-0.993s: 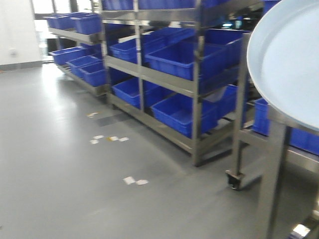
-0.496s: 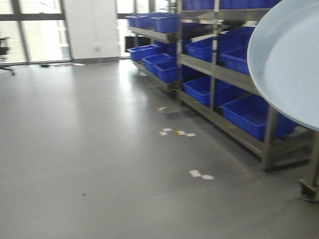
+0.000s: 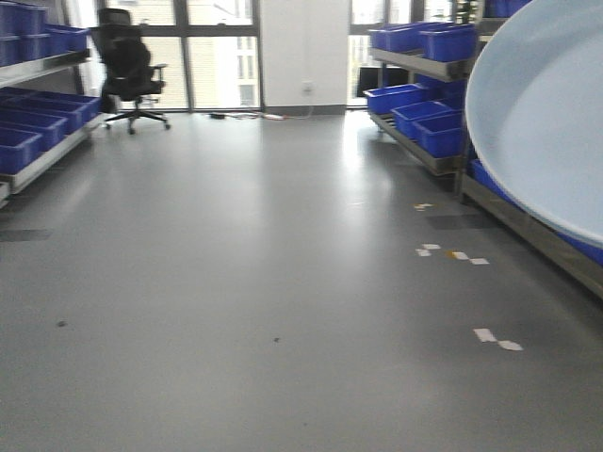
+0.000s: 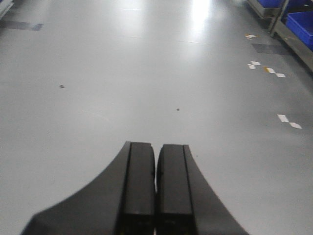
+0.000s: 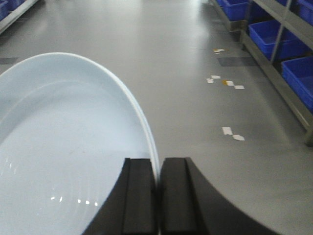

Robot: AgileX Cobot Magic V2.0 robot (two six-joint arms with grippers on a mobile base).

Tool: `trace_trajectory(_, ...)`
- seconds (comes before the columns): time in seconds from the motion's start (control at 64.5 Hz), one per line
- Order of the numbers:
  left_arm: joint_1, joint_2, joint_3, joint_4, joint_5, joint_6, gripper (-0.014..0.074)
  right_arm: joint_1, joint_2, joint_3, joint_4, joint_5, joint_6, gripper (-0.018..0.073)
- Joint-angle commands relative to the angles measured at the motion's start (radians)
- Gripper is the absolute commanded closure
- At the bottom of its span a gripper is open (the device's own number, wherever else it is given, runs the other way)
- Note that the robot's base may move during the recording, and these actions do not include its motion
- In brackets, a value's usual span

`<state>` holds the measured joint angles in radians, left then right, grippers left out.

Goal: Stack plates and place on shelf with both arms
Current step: 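Drive the base to the shelf rack while holding the plate stack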

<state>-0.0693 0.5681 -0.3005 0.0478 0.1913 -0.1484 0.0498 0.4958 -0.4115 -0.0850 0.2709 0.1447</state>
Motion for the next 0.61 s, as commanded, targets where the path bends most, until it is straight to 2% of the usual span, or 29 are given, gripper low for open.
trace_trajectory(0.0, -0.008, 0.001, -0.027, -0.006, -0.079, -0.009, 0.0508, -0.006, -0.002, -0.030, -0.004, -0.104, -0.004, 0.0512)
trace_trajectory(0.59, -0.008, 0.008, -0.025, -0.006, -0.077, -0.009, 0.0508, -0.006, 0.005, -0.030, -0.004, -0.099, -0.004, 0.0512)
